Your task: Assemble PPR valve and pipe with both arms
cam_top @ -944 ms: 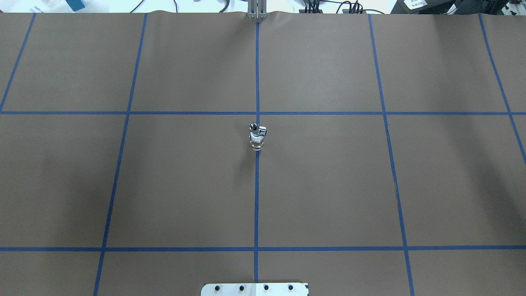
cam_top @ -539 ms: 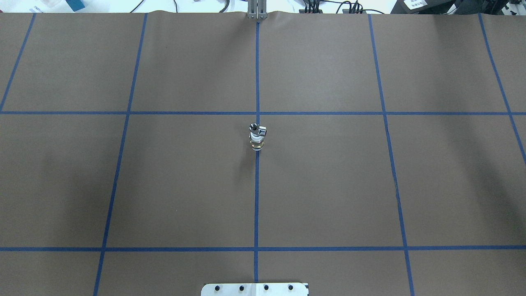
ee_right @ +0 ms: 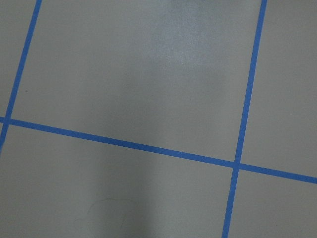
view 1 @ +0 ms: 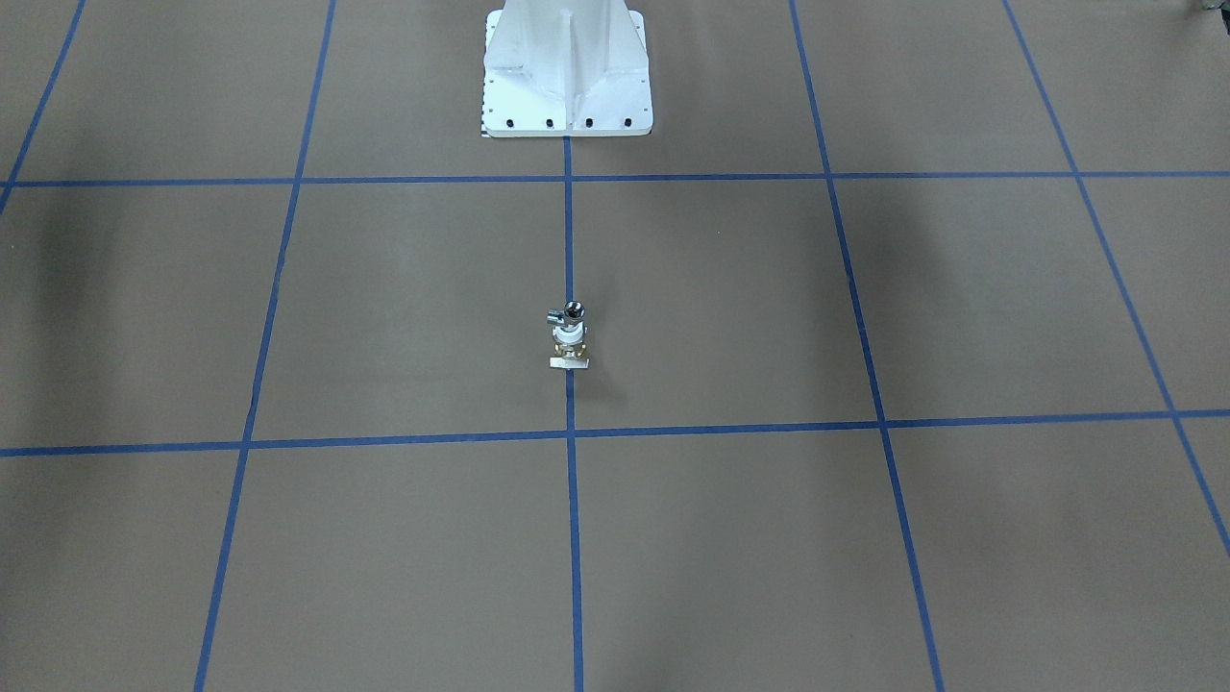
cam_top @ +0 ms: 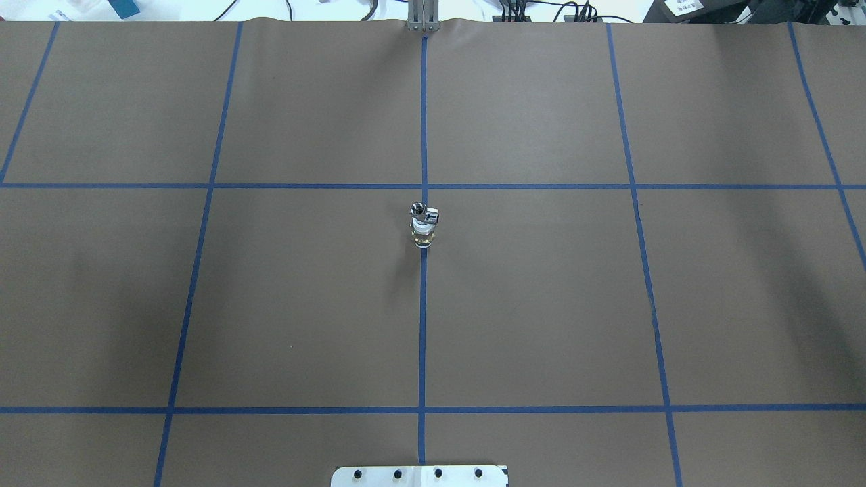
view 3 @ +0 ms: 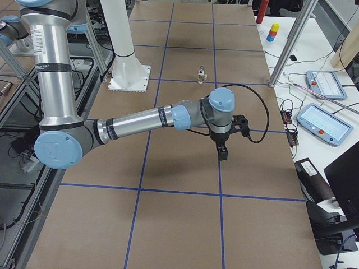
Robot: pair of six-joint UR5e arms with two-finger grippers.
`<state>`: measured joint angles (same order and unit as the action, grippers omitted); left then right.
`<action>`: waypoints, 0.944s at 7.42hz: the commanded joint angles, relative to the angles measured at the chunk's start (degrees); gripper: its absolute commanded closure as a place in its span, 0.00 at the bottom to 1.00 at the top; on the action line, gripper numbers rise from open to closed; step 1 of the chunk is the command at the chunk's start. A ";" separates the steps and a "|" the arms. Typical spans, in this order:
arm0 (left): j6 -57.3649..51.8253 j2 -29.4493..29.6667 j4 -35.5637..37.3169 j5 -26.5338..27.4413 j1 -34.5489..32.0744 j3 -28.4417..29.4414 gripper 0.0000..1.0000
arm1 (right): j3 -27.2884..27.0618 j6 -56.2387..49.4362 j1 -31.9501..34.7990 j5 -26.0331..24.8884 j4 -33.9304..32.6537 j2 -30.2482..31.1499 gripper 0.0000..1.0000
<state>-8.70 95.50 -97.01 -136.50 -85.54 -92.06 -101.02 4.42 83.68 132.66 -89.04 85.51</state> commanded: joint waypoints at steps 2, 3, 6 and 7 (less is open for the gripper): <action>-0.09 -0.13 -0.46 0.00 -0.15 -0.92 0.00 | 0.47 0.24 0.00 0.32 0.80 0.09 0.01; 0.00 -0.13 -0.55 0.00 -0.15 -1.19 0.00 | 0.47 0.24 0.00 0.32 0.80 0.09 0.01; -0.09 -0.13 -0.46 0.09 -0.15 -1.37 0.00 | 0.64 0.07 0.00 0.41 0.80 2.10 0.01; 0.00 -0.13 -0.46 0.18 -0.15 -1.54 0.00 | 0.56 0.15 0.00 0.41 0.80 2.29 0.01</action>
<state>-8.74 95.36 -97.48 -136.42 -85.69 -93.44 -100.43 4.55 83.67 133.05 -88.26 87.01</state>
